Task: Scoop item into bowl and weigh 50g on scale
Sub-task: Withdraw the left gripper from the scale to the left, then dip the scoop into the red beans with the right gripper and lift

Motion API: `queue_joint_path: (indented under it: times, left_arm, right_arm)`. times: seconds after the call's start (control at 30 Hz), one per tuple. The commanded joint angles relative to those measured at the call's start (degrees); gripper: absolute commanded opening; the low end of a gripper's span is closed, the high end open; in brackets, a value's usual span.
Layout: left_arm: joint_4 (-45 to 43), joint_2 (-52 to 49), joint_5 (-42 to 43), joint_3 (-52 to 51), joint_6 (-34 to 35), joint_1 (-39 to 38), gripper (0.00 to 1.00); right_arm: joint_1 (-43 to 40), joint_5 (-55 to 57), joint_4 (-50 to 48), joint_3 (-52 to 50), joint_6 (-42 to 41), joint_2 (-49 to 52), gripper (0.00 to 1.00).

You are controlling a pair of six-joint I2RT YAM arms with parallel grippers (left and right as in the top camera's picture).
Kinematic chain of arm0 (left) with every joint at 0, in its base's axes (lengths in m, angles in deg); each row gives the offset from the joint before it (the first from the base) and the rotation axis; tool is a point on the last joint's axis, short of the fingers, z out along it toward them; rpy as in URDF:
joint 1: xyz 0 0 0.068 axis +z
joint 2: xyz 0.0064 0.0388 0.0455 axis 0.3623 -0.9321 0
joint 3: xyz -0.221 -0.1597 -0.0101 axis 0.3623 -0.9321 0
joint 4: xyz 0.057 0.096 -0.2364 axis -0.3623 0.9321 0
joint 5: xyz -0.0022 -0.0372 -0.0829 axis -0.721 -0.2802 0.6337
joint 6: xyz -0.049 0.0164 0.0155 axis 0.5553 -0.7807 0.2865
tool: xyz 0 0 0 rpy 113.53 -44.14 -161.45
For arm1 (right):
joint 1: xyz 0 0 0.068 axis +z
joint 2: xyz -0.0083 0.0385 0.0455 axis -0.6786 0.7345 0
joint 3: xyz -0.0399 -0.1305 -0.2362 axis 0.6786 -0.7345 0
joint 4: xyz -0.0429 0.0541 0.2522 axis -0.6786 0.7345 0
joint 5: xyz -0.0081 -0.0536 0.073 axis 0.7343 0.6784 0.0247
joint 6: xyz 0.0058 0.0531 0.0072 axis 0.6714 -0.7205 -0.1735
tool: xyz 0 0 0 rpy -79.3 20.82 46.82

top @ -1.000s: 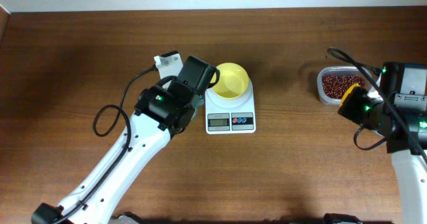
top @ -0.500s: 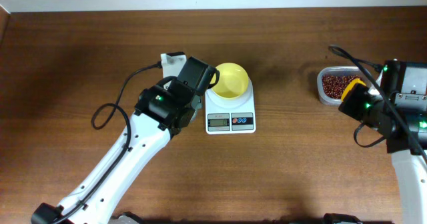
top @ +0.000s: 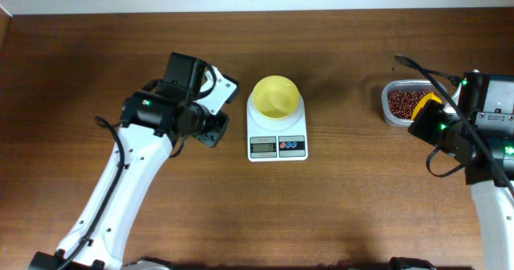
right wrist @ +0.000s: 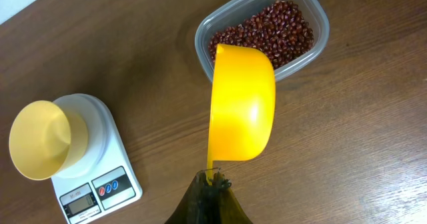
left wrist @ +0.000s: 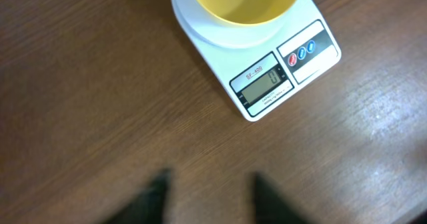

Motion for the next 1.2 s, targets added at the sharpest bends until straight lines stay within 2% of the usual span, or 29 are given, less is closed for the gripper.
queue_joint_path:
  times: [0.0,0.17,0.2,0.3,0.4,0.57,0.77,0.9,1.17]
  left_arm:
    - [-0.3,1.1,2.5,-0.2,-5.0,0.7,0.99]
    - [1.7,1.1,5.8,-0.5,-4.0,0.6,0.99]
    - [1.2,1.6,5.8,-1.7,-6.2,0.6,0.99]
    - [-3.2,6.6,5.8,-8.4,-11.5,0.6,0.99]
    - [-10.0,15.2,8.1,-16.9,-11.4,0.6,0.99]
    - [-16.9,24.5,9.4,-24.3,-11.4,0.6,0.99]
    - [-17.3,22.6,9.8,-24.3,-10.7,0.6,0.99]
    - [-18.2,21.6,13.7,-24.3,-10.7,0.6,0.99]
    - [-19.9,18.4,15.6,-24.4,-9.4,0.6,0.99]
  right_arm:
    - [-0.4,0.7,-0.2,1.2,0.7,-0.3,0.04]
    - [-0.4,0.8,-0.7,1.2,0.7,-0.3,0.04]
    - [-0.4,0.8,-0.9,1.2,0.7,-0.3,0.04]
    - [-0.4,0.8,-1.0,1.2,0.7,-0.3,0.04]
    - [-0.4,0.7,-0.6,1.2,0.7,-0.3,0.04]
    - [-0.4,0.7,-0.8,1.2,0.7,-0.3,0.04]
    - [-0.4,0.7,-0.9,1.2,0.7,-0.3,0.04]
    - [-0.4,0.8,-0.9,1.2,0.7,-0.3,0.04]
    - [-0.4,0.7,-0.9,1.2,0.7,0.9,0.04]
